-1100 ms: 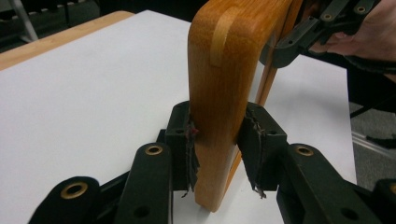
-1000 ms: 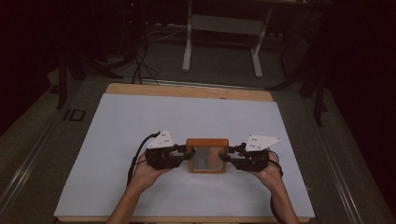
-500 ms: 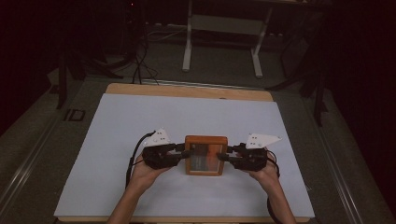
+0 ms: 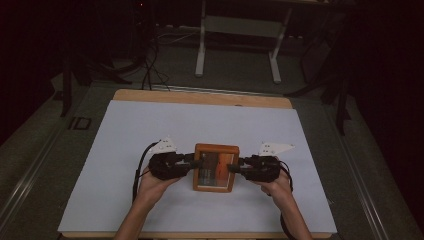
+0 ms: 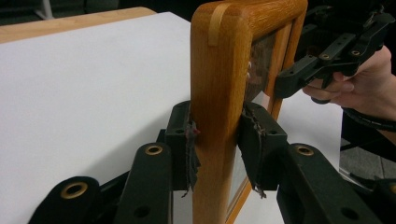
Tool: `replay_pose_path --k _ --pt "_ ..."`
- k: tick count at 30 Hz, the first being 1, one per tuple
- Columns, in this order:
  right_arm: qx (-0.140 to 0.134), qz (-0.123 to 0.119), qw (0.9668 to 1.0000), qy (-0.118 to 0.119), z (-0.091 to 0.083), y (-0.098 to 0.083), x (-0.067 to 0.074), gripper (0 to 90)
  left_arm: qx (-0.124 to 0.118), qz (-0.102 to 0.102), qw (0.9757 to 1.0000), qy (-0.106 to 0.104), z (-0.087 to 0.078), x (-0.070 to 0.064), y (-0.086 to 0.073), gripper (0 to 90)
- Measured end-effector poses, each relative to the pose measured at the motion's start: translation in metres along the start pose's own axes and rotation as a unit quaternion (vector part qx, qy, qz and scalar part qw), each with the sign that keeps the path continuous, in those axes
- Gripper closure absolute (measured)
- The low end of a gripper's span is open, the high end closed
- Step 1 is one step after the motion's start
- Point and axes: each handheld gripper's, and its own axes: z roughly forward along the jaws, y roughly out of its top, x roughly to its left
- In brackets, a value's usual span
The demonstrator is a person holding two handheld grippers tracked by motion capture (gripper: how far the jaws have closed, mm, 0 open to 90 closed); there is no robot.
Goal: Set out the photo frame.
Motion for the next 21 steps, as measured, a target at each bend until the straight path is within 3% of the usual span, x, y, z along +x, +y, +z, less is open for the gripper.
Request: replay_pose_path --k 21 --pt "0.007 0.037 0.9993 0.001 0.010 -0.012 -0.011 64.8 0.012 -0.043 0.9990 -0.005 0.010 0.012 -0.011 66.7"
